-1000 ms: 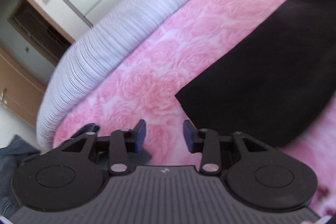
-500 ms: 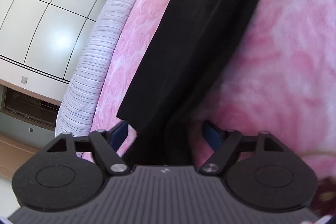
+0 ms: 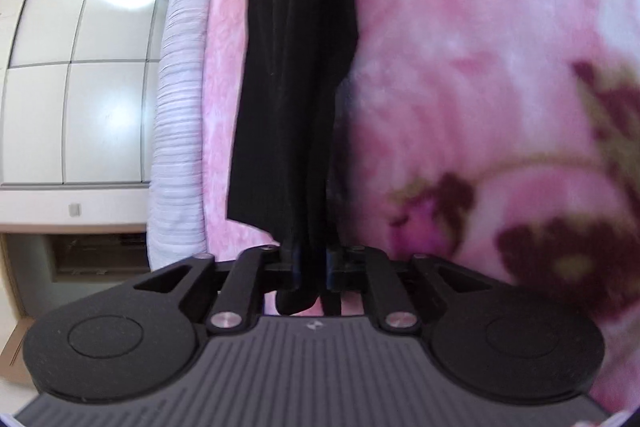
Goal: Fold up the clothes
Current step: 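Grasp the trousers again with both grippers and lift them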
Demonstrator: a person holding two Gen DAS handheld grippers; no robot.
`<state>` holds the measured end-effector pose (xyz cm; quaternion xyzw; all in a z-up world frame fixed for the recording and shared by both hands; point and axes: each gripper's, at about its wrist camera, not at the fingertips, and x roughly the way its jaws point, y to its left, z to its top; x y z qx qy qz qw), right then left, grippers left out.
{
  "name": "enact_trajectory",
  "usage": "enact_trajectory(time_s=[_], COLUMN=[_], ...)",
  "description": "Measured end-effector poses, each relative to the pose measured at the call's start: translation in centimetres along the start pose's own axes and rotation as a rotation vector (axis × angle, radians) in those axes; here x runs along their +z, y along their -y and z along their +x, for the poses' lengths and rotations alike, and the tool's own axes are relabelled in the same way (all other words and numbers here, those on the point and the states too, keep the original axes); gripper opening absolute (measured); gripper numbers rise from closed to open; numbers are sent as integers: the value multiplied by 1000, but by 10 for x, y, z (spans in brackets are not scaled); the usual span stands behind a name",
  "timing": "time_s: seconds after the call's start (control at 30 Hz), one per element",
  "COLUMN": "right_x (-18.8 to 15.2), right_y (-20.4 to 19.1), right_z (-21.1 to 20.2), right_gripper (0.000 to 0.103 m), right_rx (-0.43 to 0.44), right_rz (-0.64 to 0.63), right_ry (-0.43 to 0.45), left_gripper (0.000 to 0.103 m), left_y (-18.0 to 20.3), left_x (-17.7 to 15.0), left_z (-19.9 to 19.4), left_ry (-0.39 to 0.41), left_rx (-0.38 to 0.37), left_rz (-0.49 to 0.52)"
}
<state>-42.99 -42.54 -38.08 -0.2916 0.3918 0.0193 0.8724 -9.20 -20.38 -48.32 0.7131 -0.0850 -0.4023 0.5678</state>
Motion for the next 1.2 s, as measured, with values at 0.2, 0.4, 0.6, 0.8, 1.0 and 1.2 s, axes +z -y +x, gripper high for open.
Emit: enact_trajectory(time_s=[0.2,0.4,0.6,0.8,1.0,1.2], right_x=[-43,-118,-187,-213,-235,-246], right_y=[-22,-16,-8,-3,-1,2], right_z=[-41,-93,-123,-128,-122,-109], right_gripper=[71,71,71,70,44,13], right_rx=[-146,-285,-349,-378,-425,-407], right_rz=[-9,4,-48,-111,-243,-428], right_ry=[-62,-202,-363,-365,-362,-305], left_gripper=[9,9,19,25,28,36], left_y=[2,2,-6,-5,2,9], left_x=[-5,-9,-2,46,127,204], left_z=[11,15,-33,-78,-103,-112], left_ry=[-69,-141,-163,-57,122,313], left_rx=[29,46,3,-1,23,64], left_rz=[-12,-29,-41,-41,-30,24])
